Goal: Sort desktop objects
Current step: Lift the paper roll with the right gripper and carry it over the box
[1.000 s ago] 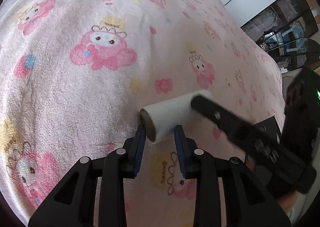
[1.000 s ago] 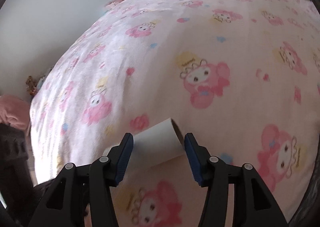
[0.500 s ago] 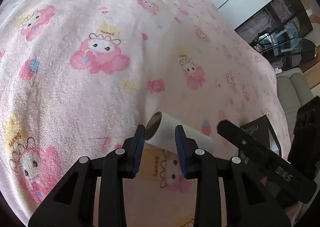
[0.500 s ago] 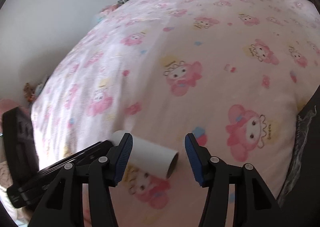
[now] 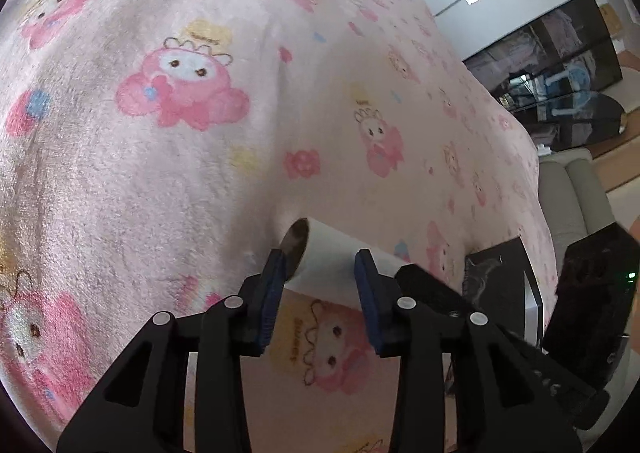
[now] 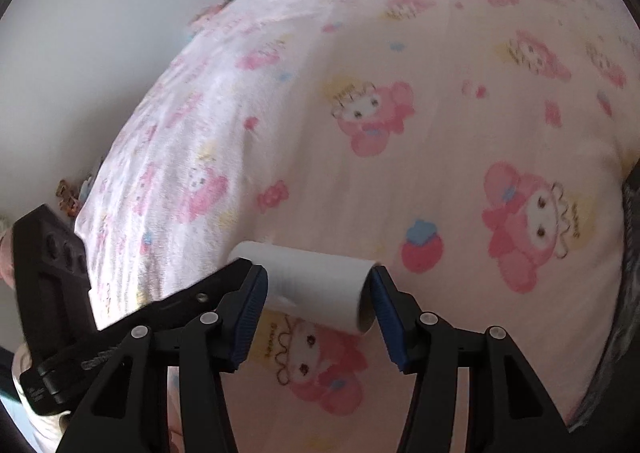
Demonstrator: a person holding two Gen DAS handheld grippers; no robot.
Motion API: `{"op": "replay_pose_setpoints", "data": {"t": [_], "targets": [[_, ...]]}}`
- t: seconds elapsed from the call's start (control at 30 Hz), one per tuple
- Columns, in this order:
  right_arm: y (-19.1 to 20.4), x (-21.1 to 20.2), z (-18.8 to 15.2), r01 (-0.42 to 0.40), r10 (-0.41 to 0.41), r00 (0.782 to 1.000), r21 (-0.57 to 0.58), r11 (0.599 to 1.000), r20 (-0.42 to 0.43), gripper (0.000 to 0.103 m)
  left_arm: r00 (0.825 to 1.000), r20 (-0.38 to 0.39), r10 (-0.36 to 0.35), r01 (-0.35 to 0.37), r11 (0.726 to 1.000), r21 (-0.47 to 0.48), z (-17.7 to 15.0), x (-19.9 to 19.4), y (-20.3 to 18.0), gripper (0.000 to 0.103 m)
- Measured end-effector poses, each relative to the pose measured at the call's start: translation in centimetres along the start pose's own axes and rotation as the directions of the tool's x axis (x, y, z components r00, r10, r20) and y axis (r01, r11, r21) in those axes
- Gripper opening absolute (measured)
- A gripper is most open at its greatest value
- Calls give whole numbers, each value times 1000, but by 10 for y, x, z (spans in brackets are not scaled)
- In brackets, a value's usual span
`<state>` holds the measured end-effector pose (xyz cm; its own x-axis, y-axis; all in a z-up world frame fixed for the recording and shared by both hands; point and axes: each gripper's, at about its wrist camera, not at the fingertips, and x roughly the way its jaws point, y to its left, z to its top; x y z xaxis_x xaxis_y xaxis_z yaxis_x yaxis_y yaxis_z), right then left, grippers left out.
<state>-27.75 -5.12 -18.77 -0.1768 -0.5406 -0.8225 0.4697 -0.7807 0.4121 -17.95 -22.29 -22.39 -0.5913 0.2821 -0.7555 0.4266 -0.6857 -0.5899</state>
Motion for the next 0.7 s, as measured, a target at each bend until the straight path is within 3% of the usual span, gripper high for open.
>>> {"op": "replay_pose_setpoints", "data": {"t": [0.17,0.3,0.47,0.7], "targets": [[-3,-28,-12,22,-22,1000,-4,1000,17,50,995,-85,-49,54,996,64,-10,-1,-17,35],[-12,-58,-36,-6,5,999,28,1000,32,50,985,-159,-73,99,982,163,-28,-12,-36,35],[-29,-84,-77,17,-17,1000,62,998,9,50,959,-265,-99,153,969,193,-57,-11,-48,35],[-55,-87,-118,52,-45,997,113,992,-61,50,940,-338,-54,131,969,211,-94,1,-58,35]]}}
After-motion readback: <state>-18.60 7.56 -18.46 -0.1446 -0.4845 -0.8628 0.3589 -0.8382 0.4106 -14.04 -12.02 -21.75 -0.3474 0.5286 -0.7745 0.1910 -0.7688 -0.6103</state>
